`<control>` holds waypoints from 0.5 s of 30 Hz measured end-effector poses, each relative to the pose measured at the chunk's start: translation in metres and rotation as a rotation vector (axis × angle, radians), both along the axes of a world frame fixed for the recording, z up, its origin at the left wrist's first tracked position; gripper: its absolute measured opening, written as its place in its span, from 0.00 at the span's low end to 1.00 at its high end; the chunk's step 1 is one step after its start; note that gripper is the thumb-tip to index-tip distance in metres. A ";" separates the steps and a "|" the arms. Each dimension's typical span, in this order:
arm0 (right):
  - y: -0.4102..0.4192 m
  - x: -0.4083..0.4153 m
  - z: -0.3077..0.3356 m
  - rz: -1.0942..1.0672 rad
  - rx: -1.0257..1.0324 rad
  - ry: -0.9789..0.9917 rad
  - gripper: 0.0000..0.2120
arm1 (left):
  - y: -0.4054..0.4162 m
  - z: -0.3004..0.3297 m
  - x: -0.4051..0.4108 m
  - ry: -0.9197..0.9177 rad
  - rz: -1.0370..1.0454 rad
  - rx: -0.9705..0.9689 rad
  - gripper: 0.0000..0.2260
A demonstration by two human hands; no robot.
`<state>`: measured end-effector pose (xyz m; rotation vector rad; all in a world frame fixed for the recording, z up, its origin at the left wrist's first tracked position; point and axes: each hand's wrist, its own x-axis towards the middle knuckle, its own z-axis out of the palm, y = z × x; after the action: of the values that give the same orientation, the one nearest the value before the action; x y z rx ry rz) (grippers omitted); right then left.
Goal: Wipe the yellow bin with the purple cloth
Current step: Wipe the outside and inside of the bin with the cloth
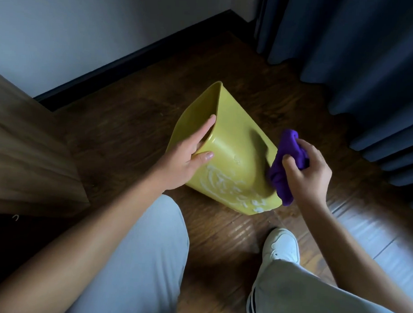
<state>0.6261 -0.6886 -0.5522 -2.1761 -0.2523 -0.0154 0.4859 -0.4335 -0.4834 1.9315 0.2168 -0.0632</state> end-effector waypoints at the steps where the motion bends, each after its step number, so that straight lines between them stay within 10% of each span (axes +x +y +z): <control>1: 0.005 0.003 0.011 0.018 0.019 0.004 0.22 | -0.001 0.002 0.002 -0.015 0.017 0.019 0.31; 8: 0.076 0.007 0.086 0.362 -0.003 -0.072 0.21 | -0.020 0.004 0.049 -0.102 0.215 0.007 0.27; 15: 0.074 -0.007 0.024 0.292 -0.236 -0.087 0.25 | -0.003 -0.014 0.033 -0.098 0.325 -0.043 0.26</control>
<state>0.6191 -0.6141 -0.5286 -2.3542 -0.6484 0.0889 0.5191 -0.4368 -0.4978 1.8294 0.4559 0.2398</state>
